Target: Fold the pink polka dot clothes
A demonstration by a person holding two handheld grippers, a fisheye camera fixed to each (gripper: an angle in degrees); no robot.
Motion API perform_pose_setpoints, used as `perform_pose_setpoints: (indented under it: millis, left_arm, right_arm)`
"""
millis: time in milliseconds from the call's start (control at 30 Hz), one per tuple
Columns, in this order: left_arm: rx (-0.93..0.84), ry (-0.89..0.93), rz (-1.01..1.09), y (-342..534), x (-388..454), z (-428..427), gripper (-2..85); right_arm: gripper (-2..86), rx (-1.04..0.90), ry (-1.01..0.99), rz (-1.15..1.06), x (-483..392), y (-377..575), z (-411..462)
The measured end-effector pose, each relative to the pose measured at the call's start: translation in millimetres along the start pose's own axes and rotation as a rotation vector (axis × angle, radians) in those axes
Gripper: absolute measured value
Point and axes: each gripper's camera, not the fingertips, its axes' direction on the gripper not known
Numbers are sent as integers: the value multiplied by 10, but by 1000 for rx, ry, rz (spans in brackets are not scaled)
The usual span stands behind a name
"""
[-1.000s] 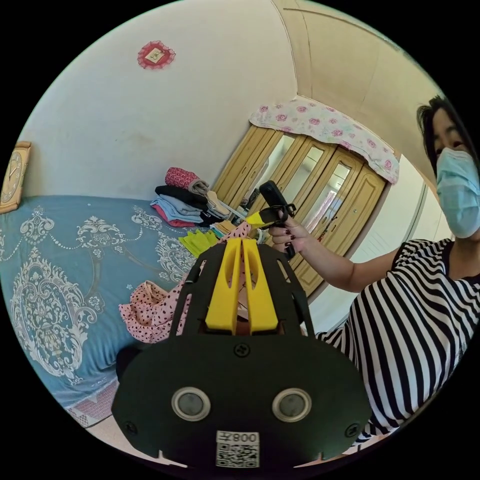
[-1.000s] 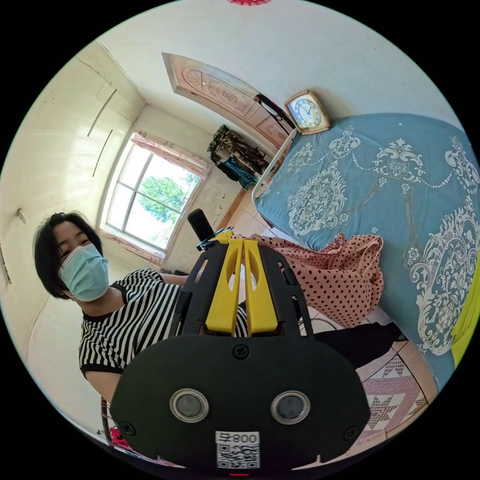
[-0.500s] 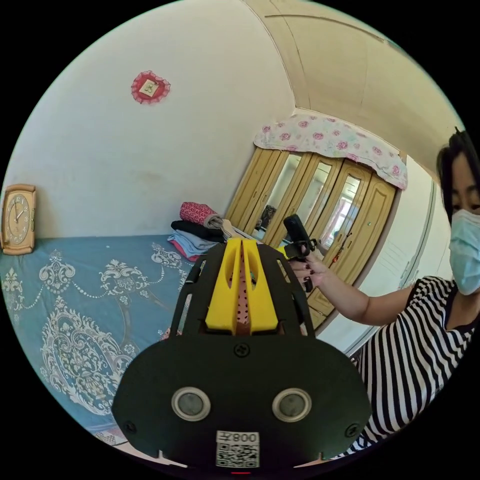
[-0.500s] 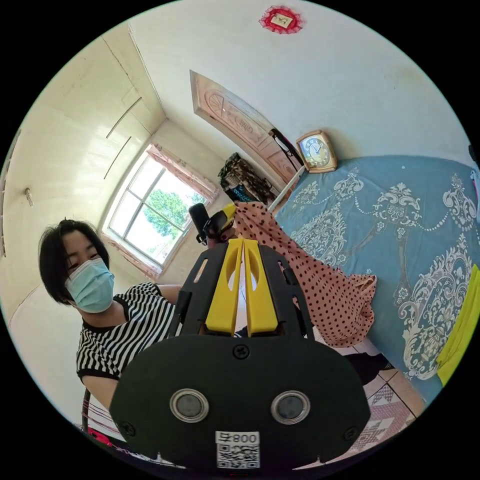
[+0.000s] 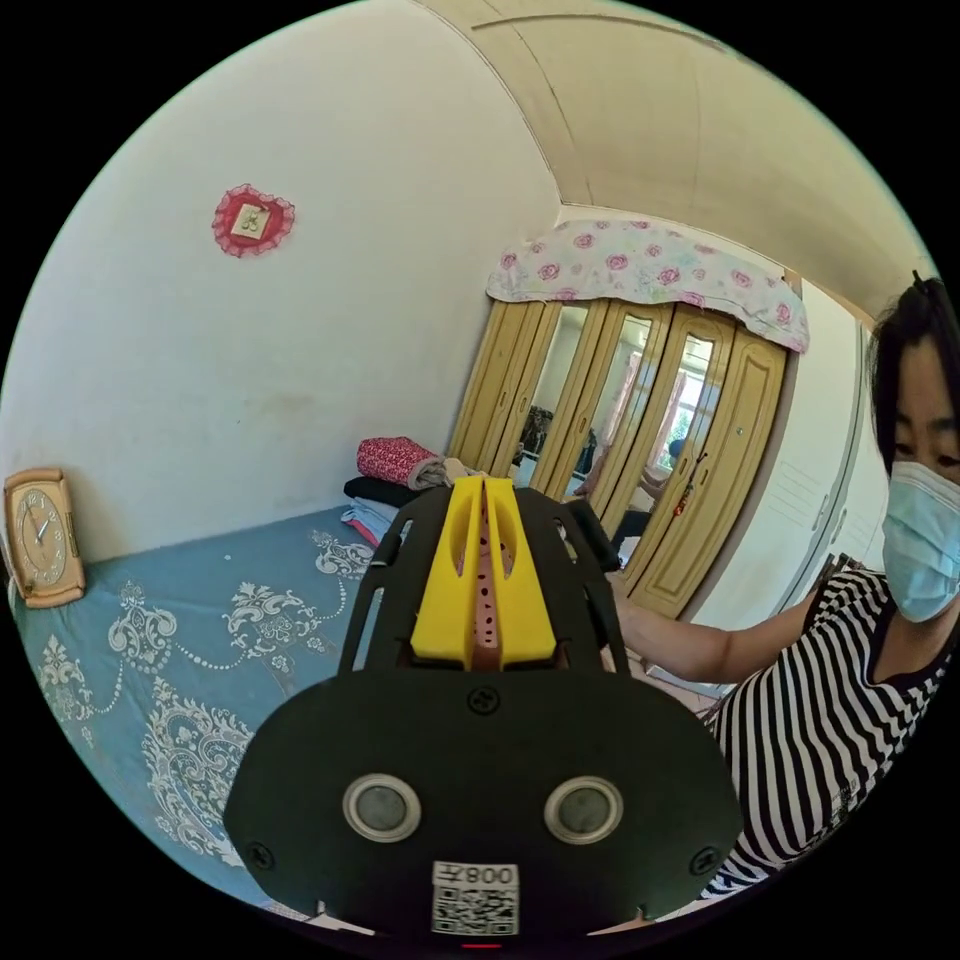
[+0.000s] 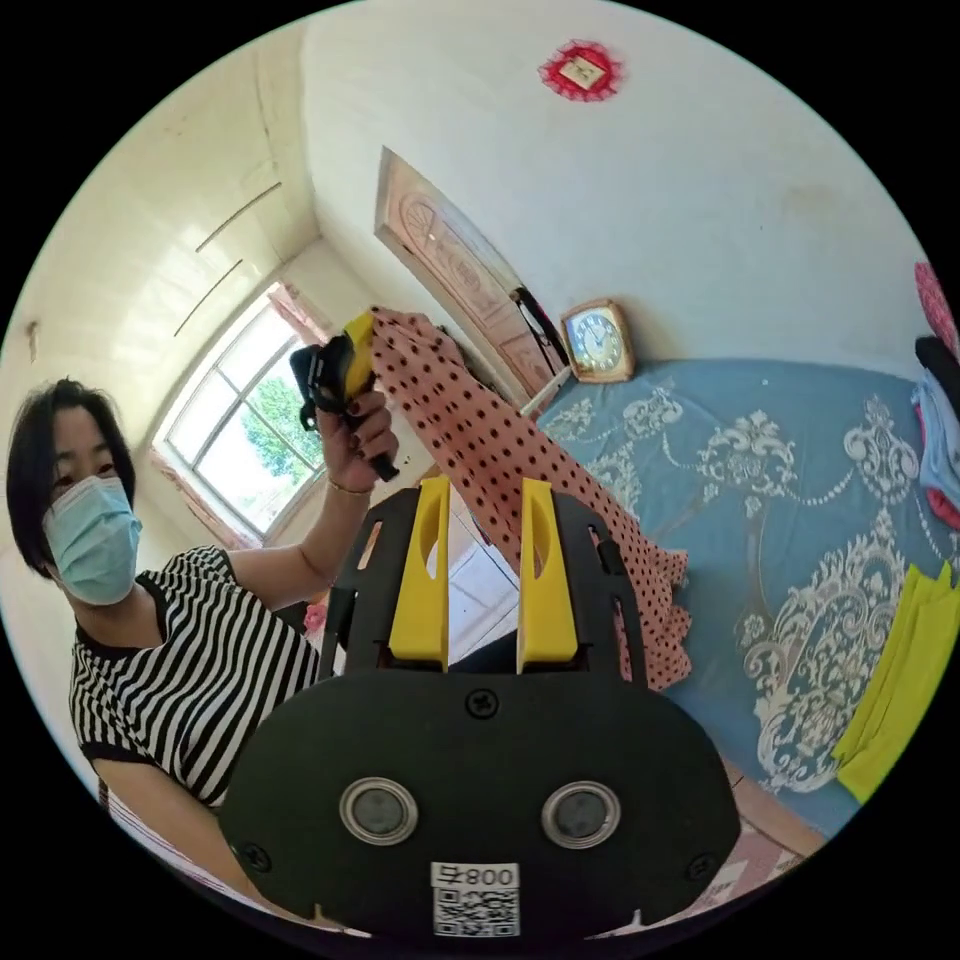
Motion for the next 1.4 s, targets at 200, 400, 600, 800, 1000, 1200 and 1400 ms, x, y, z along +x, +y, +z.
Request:
perform_pose_setpoints:
  millis: [200, 400, 600, 800, 1000, 1200, 1400]
  left_arm:
    - [-71, 6, 44, -198, 108, 125, 2]
    - [-89, 54, 6, -383, -20, 138, 3]
    - [-137, 70, 9, -622, -167, 132, 5]
    - [-109, 89, -11, -797, -410, 17, 27]
    - [-92, 23, -102, -551, -917, -342, 95]
    - [-287, -30, -373, 286, -1683, -218, 116]
    - [-336, 76, -580, 735, -2124, 33, 117]
  right_arm:
    - [104, -57, 136, -225, -699, -465, 201]
    - [87, -149, 177, -238, -843, -523, 566]
    - [34, -174, 127, -249, -971, -559, 788]
    - [12, -193, 114, -240, -1116, -663, 914]
    - [8, -184, 89, -281, -1424, -799, 829]
    - [7, -184, 92, -320, -1772, -918, 717]
    - [8, -170, 79, -299, -1979, -1070, 582]
